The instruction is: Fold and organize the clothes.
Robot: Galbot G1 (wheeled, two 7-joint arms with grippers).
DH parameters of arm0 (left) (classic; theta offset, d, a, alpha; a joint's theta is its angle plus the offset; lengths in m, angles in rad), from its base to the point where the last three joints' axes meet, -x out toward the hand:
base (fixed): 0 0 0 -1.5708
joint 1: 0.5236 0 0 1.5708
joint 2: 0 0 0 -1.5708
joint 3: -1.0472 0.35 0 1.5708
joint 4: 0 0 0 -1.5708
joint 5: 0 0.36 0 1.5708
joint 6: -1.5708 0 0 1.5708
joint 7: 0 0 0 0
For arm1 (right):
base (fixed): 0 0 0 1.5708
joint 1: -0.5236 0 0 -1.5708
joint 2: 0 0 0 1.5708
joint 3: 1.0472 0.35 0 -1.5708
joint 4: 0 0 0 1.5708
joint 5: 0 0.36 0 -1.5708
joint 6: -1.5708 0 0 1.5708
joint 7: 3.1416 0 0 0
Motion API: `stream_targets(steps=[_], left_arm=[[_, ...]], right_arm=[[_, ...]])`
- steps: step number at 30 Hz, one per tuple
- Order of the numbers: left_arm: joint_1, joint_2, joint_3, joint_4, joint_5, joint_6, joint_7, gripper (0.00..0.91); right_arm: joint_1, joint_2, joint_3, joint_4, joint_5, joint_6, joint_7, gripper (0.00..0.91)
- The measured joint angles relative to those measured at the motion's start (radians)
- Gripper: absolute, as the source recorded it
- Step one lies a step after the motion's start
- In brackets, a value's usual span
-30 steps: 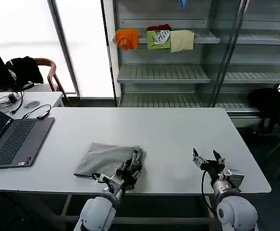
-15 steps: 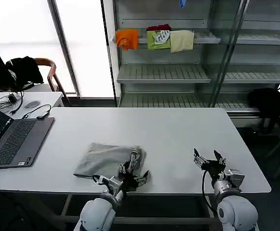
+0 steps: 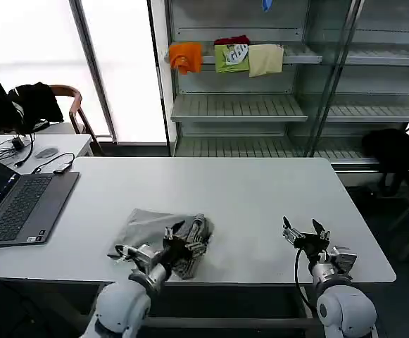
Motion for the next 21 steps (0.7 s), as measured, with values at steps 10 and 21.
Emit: stream_targets(steps=[10, 21], left_arm=[[-0.015, 0.081, -0.214, 0.014, -0.143, -0.003, 0.027, 0.907], [-0.019, 0.087, -0.31, 0.116, -0.098, -0.013, 0.036, 0.907]], right_arm=[[0.011, 0.006, -0.011, -0.015, -0.007, -0.001, 0.001, 0.907], [0.0, 0.001, -0.004, -0.016, -0.012, 0.001, 0.0, 0.907]])
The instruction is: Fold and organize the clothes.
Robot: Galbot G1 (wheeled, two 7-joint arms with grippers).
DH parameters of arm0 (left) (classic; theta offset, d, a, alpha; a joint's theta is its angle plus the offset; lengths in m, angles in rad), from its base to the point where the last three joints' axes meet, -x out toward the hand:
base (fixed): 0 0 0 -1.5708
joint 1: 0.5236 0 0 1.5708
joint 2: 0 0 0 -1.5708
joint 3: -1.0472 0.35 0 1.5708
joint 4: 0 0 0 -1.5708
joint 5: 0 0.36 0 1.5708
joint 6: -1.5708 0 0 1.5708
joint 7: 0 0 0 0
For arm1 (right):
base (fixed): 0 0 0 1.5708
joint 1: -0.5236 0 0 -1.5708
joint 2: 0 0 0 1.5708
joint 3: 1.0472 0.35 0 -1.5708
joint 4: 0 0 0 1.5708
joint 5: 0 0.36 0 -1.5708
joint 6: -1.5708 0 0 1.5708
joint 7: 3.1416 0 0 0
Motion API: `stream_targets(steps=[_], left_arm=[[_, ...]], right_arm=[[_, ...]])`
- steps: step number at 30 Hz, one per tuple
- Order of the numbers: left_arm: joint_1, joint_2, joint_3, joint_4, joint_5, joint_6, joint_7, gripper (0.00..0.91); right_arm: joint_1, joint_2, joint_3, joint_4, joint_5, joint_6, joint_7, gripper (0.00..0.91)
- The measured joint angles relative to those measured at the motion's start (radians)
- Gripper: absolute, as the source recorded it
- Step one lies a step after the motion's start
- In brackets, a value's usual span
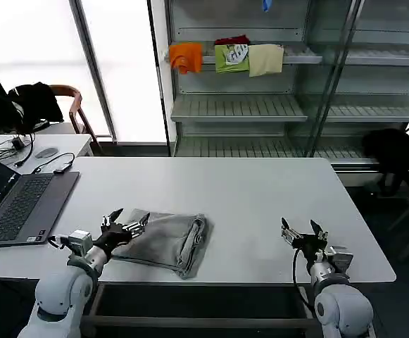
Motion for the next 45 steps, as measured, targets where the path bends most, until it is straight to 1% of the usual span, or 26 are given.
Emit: stream_targets(steps=[6, 16, 17, 20, 21, 22, 23, 24, 25, 26, 27, 28, 30, 31, 33, 36, 38, 40, 42, 44, 45], left_arm=[[0.004, -0.001, -0.02, 0.046, 0.03, 0.0, 0.0, 0.907], [0.021, -0.012, -0.028, 0.074, 0.07, 0.001, 0.001, 0.907], [0.024, -0.014, -0.028, 0.075, 0.074, 0.001, 0.002, 0.897], [0.029, -0.017, -0.028, 0.076, 0.087, 0.001, 0.002, 0.826], [0.032, -0.018, -0.028, 0.076, 0.091, 0.002, 0.003, 0.766], [0.034, -0.019, -0.029, 0.076, 0.095, 0.003, 0.004, 0.736], [0.036, -0.02, -0.028, 0.076, 0.098, 0.003, 0.006, 0.675], [0.037, -0.021, -0.028, 0.076, 0.102, 0.003, 0.006, 0.655], [0.039, -0.022, -0.028, 0.076, 0.107, 0.003, 0.007, 0.595], [0.041, -0.024, -0.028, 0.076, 0.11, 0.003, 0.009, 0.564], [0.043, -0.024, -0.027, 0.076, 0.112, 0.003, 0.011, 0.494], [0.045, -0.025, -0.026, 0.076, 0.115, 0.003, 0.012, 0.474], [0.048, -0.027, -0.024, 0.076, 0.12, 0.004, 0.015, 0.383], [0.049, -0.029, -0.023, 0.075, 0.121, 0.004, 0.017, 0.322], [0.051, -0.031, -0.022, 0.074, 0.123, 0.005, 0.018, 0.262], [0.052, -0.034, -0.019, 0.073, 0.127, 0.006, 0.02, 0.252], [0.052, -0.036, -0.018, 0.073, 0.129, 0.006, 0.021, 0.202], [0.053, -0.038, -0.017, 0.075, 0.129, 0.007, 0.022, 0.191], [0.053, -0.04, -0.015, 0.077, 0.128, 0.007, 0.024, 0.091], [0.053, -0.043, -0.015, 0.079, 0.126, 0.007, 0.025, 0.04], [0.053, -0.044, -0.015, 0.081, 0.124, 0.007, 0.025, 0.03]], right_arm=[[-0.006, 0.004, 0.0, -0.004, -0.001, 0.004, 0.003, 0.907], [-0.013, 0.011, -0.003, -0.007, -0.004, 0.008, 0.009, 0.907], [-0.014, 0.011, -0.002, -0.008, -0.004, 0.009, 0.01, 0.907], [-0.018, 0.008, 0.0, -0.008, -0.004, 0.011, 0.013, 0.907], [-0.018, 0.008, 0.001, -0.008, -0.004, 0.011, 0.013, 0.907], [-0.019, 0.008, 0.001, -0.008, -0.004, 0.011, 0.014, 0.907], [-0.019, 0.008, 0.001, -0.007, -0.004, 0.011, 0.015, 0.907], [-0.019, 0.008, 0.001, -0.007, -0.004, 0.011, 0.016, 0.907], [-0.02, 0.009, 0.001, -0.006, -0.004, 0.011, 0.016, 0.907], [-0.021, 0.011, 0.001, -0.004, -0.004, 0.012, 0.018, 0.907], [-0.022, 0.011, 0.001, -0.003, -0.004, 0.012, 0.018, 0.907], [-0.023, 0.012, 0.001, -0.003, -0.004, 0.012, 0.019, 0.907], [-0.026, 0.012, 0.001, -0.002, -0.004, 0.013, 0.02, 0.907], [-0.027, 0.012, 0.001, -0.002, -0.004, 0.014, 0.021, 0.907], [-0.03, 0.01, 0.003, 0.0, -0.002, 0.015, 0.022, 0.907], [-0.033, 0.007, 0.005, 0.001, -0.001, 0.017, 0.024, 0.907], [-0.035, 0.007, 0.005, 0.002, 0.0, 0.018, 0.024, 0.907], [-0.036, 0.006, 0.005, 0.005, 0.002, 0.018, 0.025, 0.907], [-0.037, 0.006, 0.005, 0.009, 0.002, 0.018, 0.026, 0.907], [-0.037, 0.006, 0.005, 0.011, 0.002, 0.018, 0.026, 0.907], [-0.037, 0.006, 0.005, 0.012, 0.002, 0.018, 0.027, 0.907]])
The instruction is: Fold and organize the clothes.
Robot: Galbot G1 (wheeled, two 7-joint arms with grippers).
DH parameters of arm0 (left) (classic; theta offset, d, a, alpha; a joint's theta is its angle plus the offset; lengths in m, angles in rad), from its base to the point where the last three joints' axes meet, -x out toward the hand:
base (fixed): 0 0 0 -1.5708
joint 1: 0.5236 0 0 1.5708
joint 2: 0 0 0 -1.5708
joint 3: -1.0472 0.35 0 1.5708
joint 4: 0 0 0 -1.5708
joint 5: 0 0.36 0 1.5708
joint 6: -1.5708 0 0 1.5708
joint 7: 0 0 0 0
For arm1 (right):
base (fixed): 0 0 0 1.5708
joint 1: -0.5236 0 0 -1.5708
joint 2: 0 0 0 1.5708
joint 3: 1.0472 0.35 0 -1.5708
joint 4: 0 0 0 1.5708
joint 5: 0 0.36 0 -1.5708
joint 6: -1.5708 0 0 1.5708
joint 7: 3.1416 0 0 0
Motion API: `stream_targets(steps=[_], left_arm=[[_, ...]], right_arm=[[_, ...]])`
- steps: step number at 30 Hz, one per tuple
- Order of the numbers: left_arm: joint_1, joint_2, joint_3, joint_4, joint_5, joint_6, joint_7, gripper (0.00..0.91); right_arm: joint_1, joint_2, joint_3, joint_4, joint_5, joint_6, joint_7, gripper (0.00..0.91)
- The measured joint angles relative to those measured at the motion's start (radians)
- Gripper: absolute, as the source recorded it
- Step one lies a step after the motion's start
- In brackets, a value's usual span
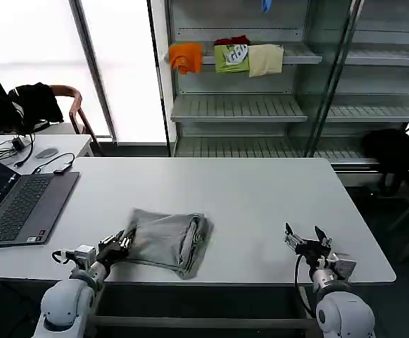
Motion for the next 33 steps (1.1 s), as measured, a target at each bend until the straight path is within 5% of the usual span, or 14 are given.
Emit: stream_targets(steps=[18, 33], left_arm=[[0.002, 0.004, -0.035, 0.003, -0.024, -0.044, 0.017, 0.01], [-0.071, 0.138, -0.197, -0.007, 0.117, -0.075, 0.071, 0.01]], right_arm=[[0.012, 0.003, -0.007, 0.009, -0.002, -0.009, 0.011, 0.907], [0.045, 0.012, -0.027, -0.025, -0.004, -0.008, 0.009, 0.907]])
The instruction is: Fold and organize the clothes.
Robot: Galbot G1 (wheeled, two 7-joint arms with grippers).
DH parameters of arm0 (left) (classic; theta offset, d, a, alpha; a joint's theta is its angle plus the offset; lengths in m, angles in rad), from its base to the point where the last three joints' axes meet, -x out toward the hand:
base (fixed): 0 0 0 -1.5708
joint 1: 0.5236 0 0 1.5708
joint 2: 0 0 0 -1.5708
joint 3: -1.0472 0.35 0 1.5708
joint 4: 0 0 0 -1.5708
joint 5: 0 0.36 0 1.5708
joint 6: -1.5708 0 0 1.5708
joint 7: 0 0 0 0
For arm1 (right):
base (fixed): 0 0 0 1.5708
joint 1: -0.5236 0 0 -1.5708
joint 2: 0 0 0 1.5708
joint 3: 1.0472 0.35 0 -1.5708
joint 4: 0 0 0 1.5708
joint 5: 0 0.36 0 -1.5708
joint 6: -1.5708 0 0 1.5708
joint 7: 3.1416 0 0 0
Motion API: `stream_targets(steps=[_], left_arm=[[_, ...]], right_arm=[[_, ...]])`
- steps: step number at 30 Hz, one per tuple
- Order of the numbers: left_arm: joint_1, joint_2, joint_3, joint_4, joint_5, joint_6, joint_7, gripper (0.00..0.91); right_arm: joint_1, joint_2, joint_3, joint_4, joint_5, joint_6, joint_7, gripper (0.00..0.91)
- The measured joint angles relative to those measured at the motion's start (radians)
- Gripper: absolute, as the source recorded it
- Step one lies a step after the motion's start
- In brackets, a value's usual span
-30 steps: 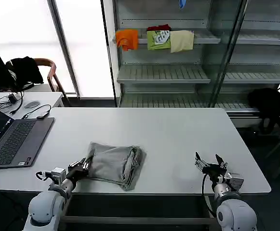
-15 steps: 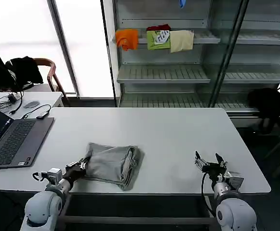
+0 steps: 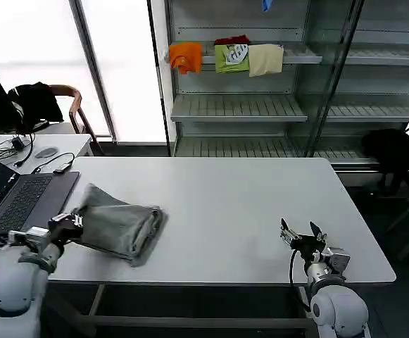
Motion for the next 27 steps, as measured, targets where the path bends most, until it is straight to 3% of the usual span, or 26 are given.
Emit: stream_targets(steps=[18, 23, 27], left_arm=[[-0.146, 0.295, -0.041, 0.014, 0.018, 0.065, 0.048, 0.02], [-0.128, 0.313, -0.034, -0.015, 0.029, 0.068, 0.056, 0.02], [-0.08, 0.268, -0.006, -0.055, 0.065, 0.066, 0.055, 0.02]], right_arm=[[-0.004, -0.024, 0.009, -0.047, 0.035, 0.019, 0.002, 0.907], [-0.014, -0.023, 0.008, -0.06, 0.039, 0.03, 0.003, 0.907], [-0.024, -0.021, 0.008, -0.064, 0.041, 0.04, 0.006, 0.907]])
